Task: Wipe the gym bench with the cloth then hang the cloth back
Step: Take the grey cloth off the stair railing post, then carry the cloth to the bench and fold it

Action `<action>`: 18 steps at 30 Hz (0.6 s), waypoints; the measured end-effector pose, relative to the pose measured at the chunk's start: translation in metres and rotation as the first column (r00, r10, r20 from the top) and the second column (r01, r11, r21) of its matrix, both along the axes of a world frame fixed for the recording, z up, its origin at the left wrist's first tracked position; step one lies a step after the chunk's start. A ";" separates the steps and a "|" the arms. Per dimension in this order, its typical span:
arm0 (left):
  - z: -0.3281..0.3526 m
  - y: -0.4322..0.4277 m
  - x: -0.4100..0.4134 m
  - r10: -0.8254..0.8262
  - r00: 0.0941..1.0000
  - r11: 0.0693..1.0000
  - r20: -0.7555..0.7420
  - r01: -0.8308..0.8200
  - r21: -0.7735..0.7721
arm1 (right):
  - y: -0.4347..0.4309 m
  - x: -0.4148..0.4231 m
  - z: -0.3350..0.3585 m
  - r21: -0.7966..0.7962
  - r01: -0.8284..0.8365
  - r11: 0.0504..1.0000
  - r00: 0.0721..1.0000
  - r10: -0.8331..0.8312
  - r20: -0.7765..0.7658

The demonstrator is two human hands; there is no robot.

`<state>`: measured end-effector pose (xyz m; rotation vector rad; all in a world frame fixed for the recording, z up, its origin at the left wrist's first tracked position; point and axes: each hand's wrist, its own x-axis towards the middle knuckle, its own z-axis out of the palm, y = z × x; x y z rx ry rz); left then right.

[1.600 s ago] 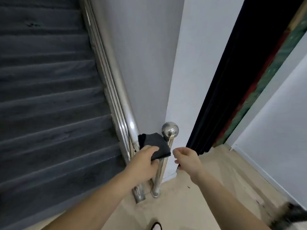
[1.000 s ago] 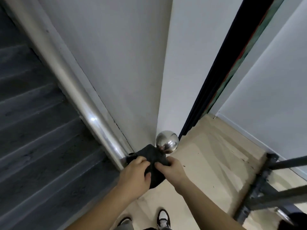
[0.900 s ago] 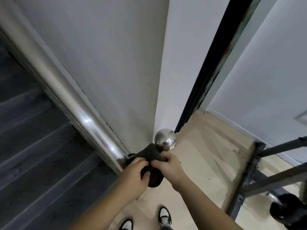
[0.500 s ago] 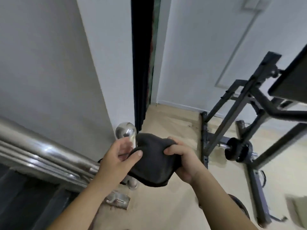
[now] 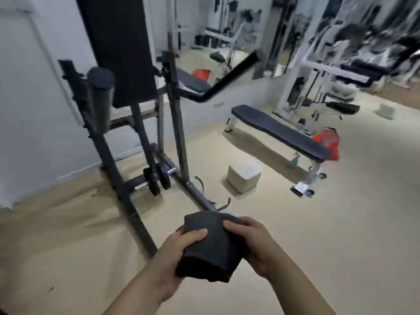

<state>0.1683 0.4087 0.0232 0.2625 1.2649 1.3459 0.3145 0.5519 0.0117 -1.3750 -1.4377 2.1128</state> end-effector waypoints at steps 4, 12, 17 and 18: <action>0.010 0.118 0.081 -0.149 0.989 0.989 0.000 0.149 -0.008 | 0.082 0.113 -0.005 -0.041 0.177 0.983 0.984 -0.176 0.022; 0.021 0.306 0.113 -0.285 0.950 0.959 -0.126 0.282 -0.040 | 0.233 0.157 -0.008 0.031 0.462 0.886 0.879 -0.463 0.115; 0.015 0.440 0.100 -0.371 0.907 0.928 -0.197 0.369 -0.047 | 0.345 0.131 0.017 0.070 0.399 0.914 0.916 -0.400 0.009; 0.016 0.469 0.100 -0.405 0.892 0.913 -0.202 0.405 -0.045 | 0.369 0.127 0.020 0.059 0.394 0.917 0.919 -0.394 -0.009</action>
